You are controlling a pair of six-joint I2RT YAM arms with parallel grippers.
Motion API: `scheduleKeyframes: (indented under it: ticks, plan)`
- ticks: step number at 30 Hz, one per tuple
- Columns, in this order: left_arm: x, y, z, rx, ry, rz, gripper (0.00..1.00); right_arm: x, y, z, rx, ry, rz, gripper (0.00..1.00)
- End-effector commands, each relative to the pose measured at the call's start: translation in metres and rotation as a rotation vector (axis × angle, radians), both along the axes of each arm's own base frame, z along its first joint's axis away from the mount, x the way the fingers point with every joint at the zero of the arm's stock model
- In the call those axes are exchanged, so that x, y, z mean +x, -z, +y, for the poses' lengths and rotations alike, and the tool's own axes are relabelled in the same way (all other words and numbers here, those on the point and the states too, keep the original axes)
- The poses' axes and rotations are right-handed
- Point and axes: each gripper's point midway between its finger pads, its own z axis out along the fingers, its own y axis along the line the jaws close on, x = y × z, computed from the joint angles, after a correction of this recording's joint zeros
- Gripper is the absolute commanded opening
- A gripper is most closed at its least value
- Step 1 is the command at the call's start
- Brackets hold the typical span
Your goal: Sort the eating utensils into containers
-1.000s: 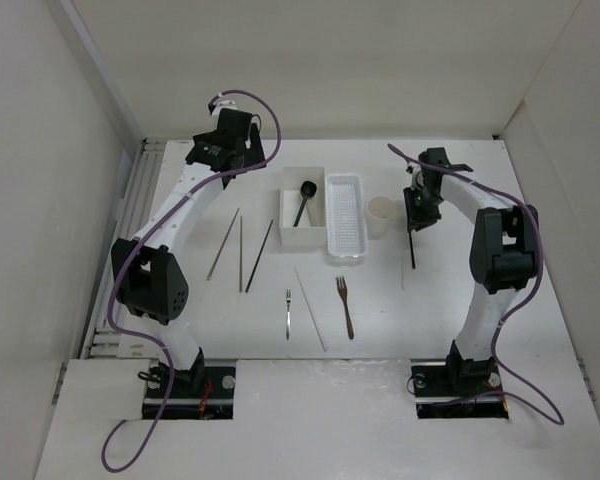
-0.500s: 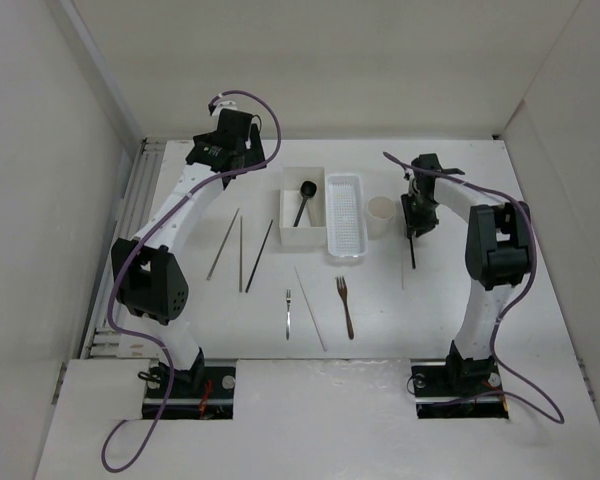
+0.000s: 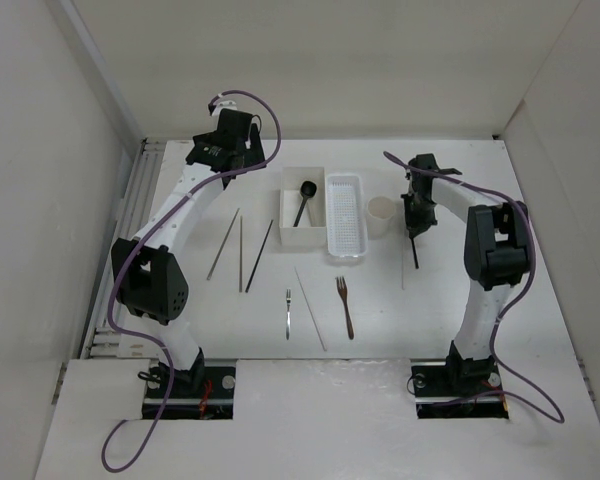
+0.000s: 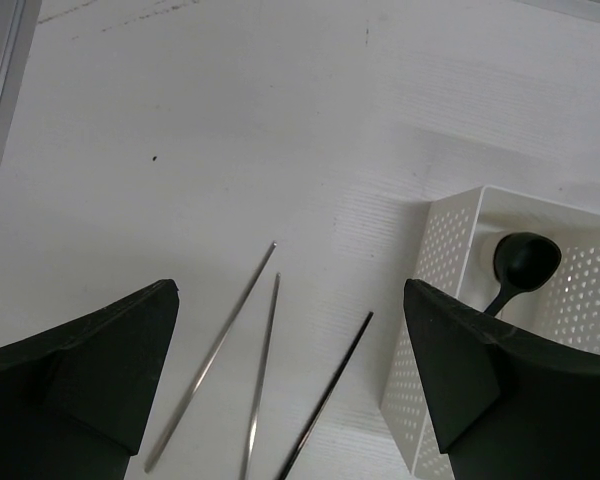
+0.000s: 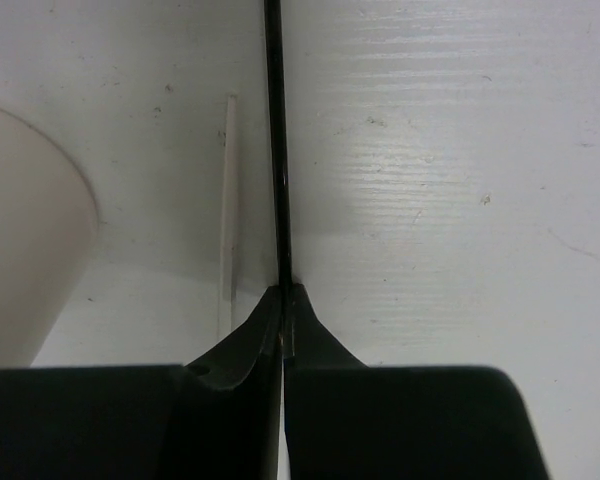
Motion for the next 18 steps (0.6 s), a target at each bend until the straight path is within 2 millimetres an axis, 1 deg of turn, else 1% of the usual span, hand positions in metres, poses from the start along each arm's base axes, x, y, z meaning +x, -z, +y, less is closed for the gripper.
scheduleKeyframes:
  ticks: [1, 4, 5, 8, 9, 12, 13, 14, 15, 16, 17, 18]
  plan:
    - [-0.007, -0.026, 0.010, -0.005, -0.027, -0.066, 0.95, 0.000, 0.002, -0.009, -0.064, 0.042, -0.014, 0.00]
    - [-0.007, -0.026, 0.010, -0.005, -0.027, -0.066, 0.95, 0.003, -0.011, -0.013, -0.083, 0.050, -0.051, 0.00]
    - [-0.007, -0.026, 0.010, 0.002, -0.022, -0.064, 0.95, 0.008, -0.023, -0.012, -0.076, 0.052, -0.090, 0.00]
    - [-0.007, -0.026, 0.010, 0.002, -0.022, -0.064, 0.95, 0.013, -0.039, -0.013, -0.079, 0.058, -0.142, 0.00]
    - [-0.007, -0.026, 0.010, 0.002, -0.022, -0.064, 0.95, 0.017, -0.048, -0.014, -0.083, 0.062, -0.169, 0.00]
    - [-0.007, -0.026, 0.010, 0.002, -0.022, -0.064, 0.95, 0.023, -0.056, -0.014, -0.080, 0.063, -0.185, 0.00]
    - [-0.007, -0.026, 0.010, 0.002, -0.022, -0.064, 0.95, 0.023, -0.056, -0.018, -0.081, 0.073, -0.185, 0.00]
    - [-0.007, -0.026, 0.010, 0.002, -0.022, -0.064, 0.95, 0.023, -0.056, -0.018, -0.081, 0.074, -0.185, 0.00]
    - [-0.007, -0.026, 0.010, 0.002, -0.022, -0.064, 0.95, 0.023, -0.062, -0.018, -0.080, 0.074, -0.191, 0.00]
    - [-0.007, -0.026, 0.010, 0.002, -0.022, -0.064, 0.95, 0.021, -0.061, -0.018, -0.082, 0.073, -0.182, 0.00]
    - [-0.007, -0.026, 0.012, 0.007, -0.029, -0.066, 0.95, 0.027, -0.071, -0.018, -0.078, 0.074, -0.203, 0.00]
    - [-0.008, -0.030, 0.012, 0.004, -0.029, -0.075, 0.95, 0.029, -0.080, -0.017, -0.073, 0.084, -0.219, 0.00]
